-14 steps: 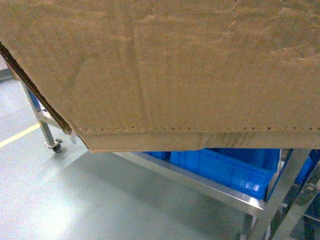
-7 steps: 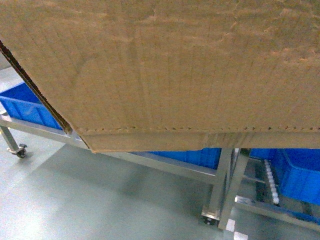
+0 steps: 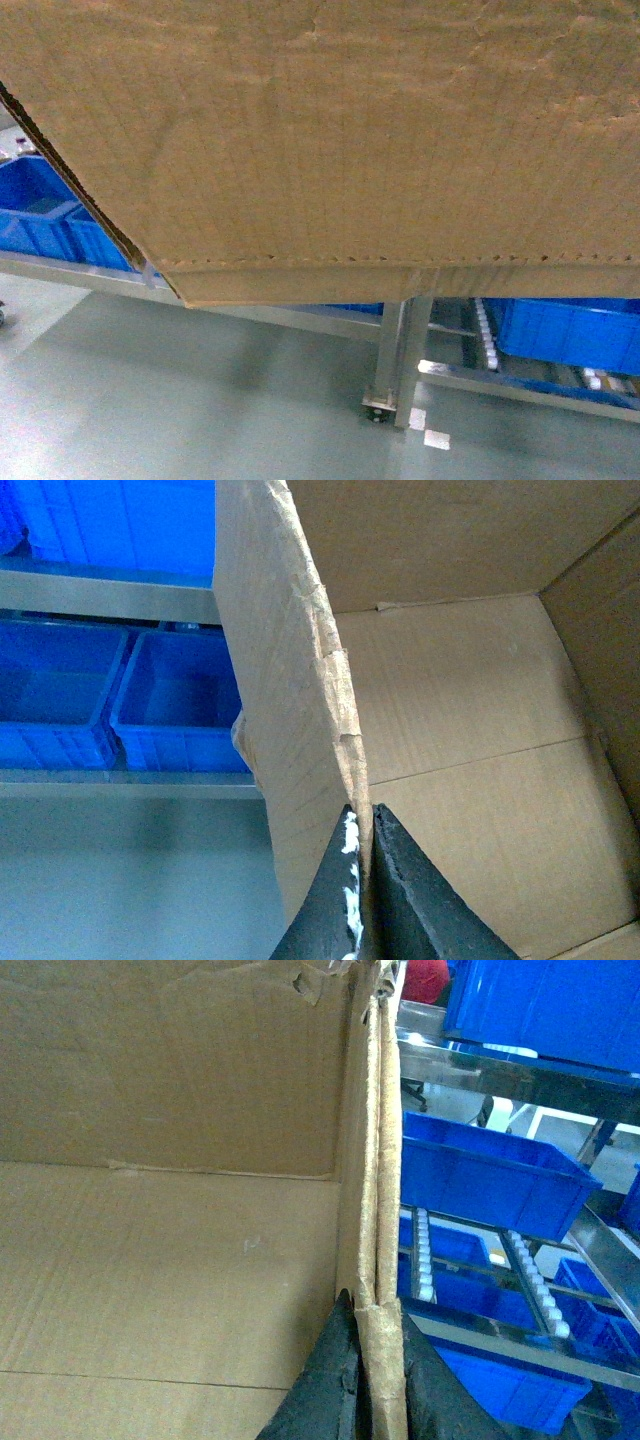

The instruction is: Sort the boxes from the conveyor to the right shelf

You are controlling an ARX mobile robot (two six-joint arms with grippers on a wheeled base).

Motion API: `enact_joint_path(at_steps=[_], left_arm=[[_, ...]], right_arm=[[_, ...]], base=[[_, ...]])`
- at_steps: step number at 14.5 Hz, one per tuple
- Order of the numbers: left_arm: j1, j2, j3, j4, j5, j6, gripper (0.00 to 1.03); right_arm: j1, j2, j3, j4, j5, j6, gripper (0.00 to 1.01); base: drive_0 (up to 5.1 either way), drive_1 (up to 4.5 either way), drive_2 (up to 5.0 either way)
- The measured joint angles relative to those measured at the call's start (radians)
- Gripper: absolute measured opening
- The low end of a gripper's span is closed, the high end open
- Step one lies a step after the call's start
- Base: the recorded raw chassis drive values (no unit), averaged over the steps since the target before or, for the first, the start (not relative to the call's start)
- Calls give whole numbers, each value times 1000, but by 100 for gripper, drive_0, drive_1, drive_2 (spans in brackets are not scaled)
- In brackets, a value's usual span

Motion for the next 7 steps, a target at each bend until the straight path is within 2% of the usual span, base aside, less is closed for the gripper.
enact_joint_path(at_steps=[7], left_arm=[[2, 0, 0, 2, 1, 0, 2]], right_arm=[[1, 0, 0, 2, -1, 0, 3]], base=[[0, 0, 0]])
